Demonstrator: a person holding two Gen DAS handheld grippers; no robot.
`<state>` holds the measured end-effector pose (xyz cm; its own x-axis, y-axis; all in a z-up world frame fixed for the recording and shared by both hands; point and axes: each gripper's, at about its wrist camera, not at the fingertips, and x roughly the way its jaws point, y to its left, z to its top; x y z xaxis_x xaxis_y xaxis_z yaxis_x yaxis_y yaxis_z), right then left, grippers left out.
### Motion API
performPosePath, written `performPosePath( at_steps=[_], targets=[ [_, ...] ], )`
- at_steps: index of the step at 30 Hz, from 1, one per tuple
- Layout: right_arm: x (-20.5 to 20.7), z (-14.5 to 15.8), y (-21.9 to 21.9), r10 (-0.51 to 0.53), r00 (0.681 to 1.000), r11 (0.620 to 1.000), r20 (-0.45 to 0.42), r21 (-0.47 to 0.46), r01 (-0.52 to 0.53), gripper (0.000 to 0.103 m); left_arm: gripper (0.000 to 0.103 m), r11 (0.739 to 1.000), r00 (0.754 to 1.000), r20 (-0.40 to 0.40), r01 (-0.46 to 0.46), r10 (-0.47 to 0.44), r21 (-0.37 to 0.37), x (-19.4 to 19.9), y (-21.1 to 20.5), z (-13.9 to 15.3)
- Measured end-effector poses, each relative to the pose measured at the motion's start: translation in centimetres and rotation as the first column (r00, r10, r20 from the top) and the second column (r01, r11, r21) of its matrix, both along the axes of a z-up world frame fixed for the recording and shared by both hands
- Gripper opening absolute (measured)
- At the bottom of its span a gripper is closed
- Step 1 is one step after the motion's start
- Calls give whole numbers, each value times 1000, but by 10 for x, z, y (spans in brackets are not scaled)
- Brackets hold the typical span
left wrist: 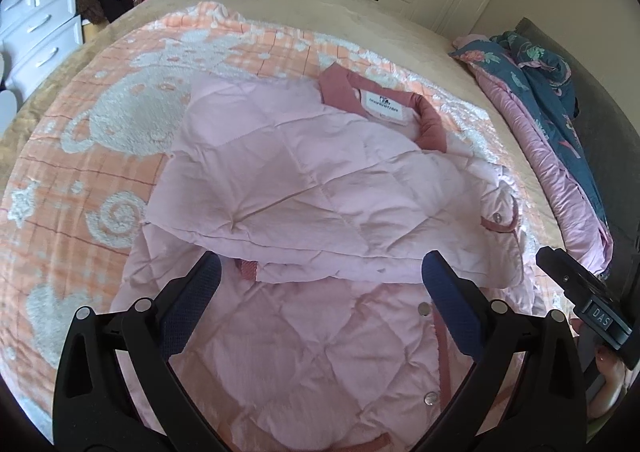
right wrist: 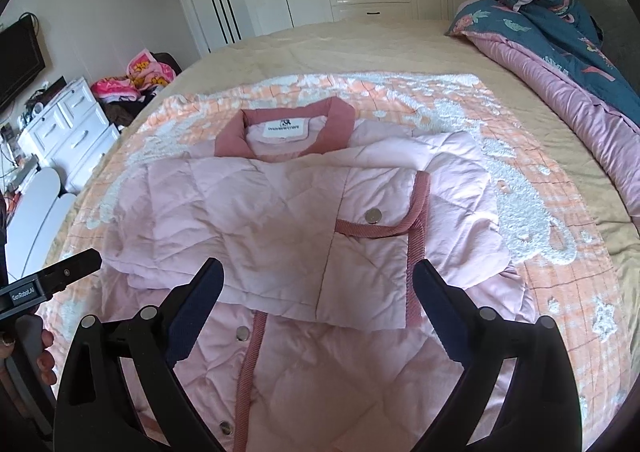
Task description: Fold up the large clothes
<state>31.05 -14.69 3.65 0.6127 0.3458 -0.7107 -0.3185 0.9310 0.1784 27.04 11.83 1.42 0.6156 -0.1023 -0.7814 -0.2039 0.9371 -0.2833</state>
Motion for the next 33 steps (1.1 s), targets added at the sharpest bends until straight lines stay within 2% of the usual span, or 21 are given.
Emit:
performPosePath(
  at_steps=[15,17,33],
  targets=[
    [-41,40,-19,-6,997,999,83,54,1,95,94,999,998,69,0,-2,34,-32,-12,34],
    [-48,46,-21,-13,994,999,108,41,8,99,94,999,997,72,-2,-1,36,-36,-13,37],
    [-96,71,-40,-19,986,997,166,76,7,99,94,999,992,128,-3,-3,47,-80,-16,59]
  ],
)
